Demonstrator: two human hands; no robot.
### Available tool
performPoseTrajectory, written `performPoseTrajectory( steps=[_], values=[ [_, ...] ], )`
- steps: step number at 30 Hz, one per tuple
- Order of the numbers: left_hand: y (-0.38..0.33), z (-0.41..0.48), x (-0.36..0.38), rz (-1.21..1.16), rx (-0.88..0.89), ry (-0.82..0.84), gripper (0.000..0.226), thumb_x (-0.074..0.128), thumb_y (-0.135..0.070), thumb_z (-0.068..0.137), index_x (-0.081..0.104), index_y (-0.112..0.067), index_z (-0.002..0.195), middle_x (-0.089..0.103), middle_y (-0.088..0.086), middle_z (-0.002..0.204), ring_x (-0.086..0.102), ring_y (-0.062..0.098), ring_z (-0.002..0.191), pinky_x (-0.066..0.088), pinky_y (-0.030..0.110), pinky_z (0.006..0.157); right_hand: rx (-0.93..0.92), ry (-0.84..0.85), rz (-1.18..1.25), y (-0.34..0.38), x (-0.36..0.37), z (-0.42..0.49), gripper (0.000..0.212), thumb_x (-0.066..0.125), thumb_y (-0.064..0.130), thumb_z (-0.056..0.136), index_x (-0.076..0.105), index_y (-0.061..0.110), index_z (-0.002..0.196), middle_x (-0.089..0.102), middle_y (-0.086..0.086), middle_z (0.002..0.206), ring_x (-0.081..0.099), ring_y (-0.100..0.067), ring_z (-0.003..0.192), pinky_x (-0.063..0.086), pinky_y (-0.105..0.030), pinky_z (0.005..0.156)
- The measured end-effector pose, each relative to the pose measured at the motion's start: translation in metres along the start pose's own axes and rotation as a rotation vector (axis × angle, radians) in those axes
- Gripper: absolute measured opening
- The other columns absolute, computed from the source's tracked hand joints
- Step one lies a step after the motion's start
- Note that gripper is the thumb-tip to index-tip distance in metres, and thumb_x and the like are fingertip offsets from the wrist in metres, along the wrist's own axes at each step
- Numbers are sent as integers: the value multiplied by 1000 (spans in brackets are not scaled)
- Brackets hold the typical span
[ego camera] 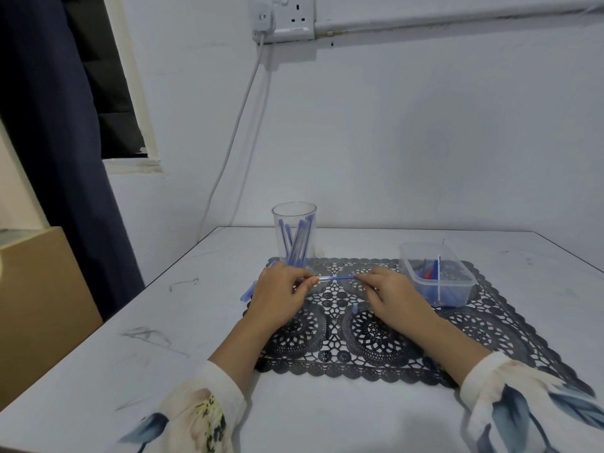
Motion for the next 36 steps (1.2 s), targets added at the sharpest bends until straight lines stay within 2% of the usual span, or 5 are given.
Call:
performPoseTrajectory(
  steps=[7, 11, 18, 26, 36],
  values=[
    [-5, 0, 7, 43, 55, 1, 21, 52, -41, 91, 71, -31, 94, 67, -11, 79, 45, 9, 81, 34, 31, 85, -112, -184, -22, 12, -4, -3, 42, 49, -2, 77, 63, 1, 116, 64, -14, 105, 60, -28, 96, 44, -31, 89],
    [-8, -2, 11, 101, 76, -4, 24, 50, -43, 92, 70, -30, 96, 66, -10, 80, 42, 8, 80, 34, 30, 85, -193, -156, -52, 23, -1, -6, 48, 34, 16, 80, 63, 2, 115, 65, -12, 107, 61, -26, 98, 42, -31, 93],
    [-7, -3, 11, 114, 64, -35, 27, 47, -45, 92, 70, -30, 96, 67, -10, 81, 49, 9, 83, 34, 30, 86, -275, -74, -61, 32, 6, -9, 48, 36, 16, 79, 62, 3, 117, 65, -13, 110, 61, -26, 100, 40, -31, 95],
    [-5, -2, 10, 136, 49, -30, 25, 48, -43, 92, 70, -31, 96, 67, -11, 82, 43, 7, 80, 29, 26, 80, -250, -114, -131, 19, 7, -4, 36, 59, 9, 76, 67, 8, 111, 67, -6, 99, 62, -24, 88, 51, -39, 83],
    [-5, -2, 10, 86, 75, 34, 23, 52, -41, 91, 70, -29, 101, 68, -9, 85, 47, 11, 86, 32, 27, 84, -208, -202, -255, 9, -4, -2, 20, 84, 18, 62, 73, 21, 80, 65, 6, 72, 61, -16, 65, 46, -31, 63]
  ],
)
Point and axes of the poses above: each hand's wrist, its own z-axis towards the middle knuckle, its own x-axis out of the palm, y = z × x, the point moved 3 cm from there along z, towards the middle knuckle
